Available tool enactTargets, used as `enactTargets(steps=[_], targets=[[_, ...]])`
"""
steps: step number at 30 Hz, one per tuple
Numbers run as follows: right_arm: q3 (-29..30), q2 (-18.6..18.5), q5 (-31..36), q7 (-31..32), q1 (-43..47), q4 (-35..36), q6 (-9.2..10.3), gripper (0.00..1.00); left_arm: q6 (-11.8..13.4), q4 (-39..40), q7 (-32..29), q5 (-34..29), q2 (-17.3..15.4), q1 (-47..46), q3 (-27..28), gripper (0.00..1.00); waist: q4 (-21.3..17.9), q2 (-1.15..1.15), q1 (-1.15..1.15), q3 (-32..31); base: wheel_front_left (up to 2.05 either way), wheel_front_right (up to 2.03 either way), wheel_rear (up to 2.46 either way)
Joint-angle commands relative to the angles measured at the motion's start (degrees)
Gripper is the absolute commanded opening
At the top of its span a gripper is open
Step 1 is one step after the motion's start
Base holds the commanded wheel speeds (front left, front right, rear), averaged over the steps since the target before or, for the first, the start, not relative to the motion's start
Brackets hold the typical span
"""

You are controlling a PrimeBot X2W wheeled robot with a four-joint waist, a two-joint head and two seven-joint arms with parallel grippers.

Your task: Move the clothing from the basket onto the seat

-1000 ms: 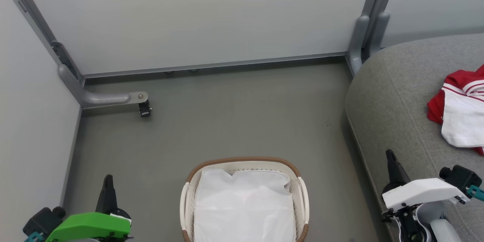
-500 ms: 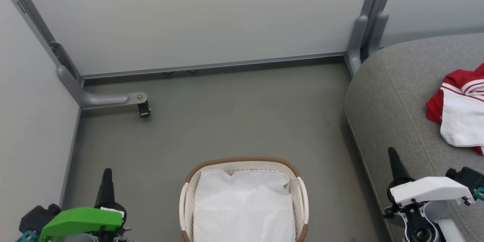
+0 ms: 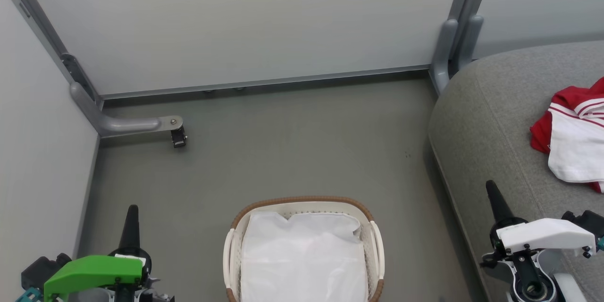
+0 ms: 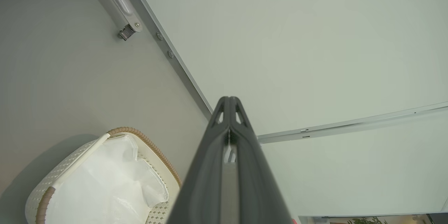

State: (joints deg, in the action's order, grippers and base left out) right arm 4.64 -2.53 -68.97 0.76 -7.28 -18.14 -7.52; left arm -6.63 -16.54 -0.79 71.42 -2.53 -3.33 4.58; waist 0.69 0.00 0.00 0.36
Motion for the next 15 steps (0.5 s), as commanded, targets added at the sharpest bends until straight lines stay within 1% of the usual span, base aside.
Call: enactTargets(steps=[1, 15], targets=[[0.3, -0.3, -1.6, 0.5, 0.5, 0.8, 0.03, 0.0, -0.5, 0.8, -0.4, 1.4, -0.4, -1.7, 0.3, 0.0, 0.0, 0.0, 0.0, 0.0, 0.0, 0.0, 0.0], [0.9, -0.4, -8.9, 2.3, 0.6, 2.0, 0.04, 0.0, -0.6, 1.4, -2.2, 7.9, -0.4, -2.3, 0.9, 0.0, -0.2, 0.0, 0.0, -0.1, 0.0, 0.0, 0.0]])
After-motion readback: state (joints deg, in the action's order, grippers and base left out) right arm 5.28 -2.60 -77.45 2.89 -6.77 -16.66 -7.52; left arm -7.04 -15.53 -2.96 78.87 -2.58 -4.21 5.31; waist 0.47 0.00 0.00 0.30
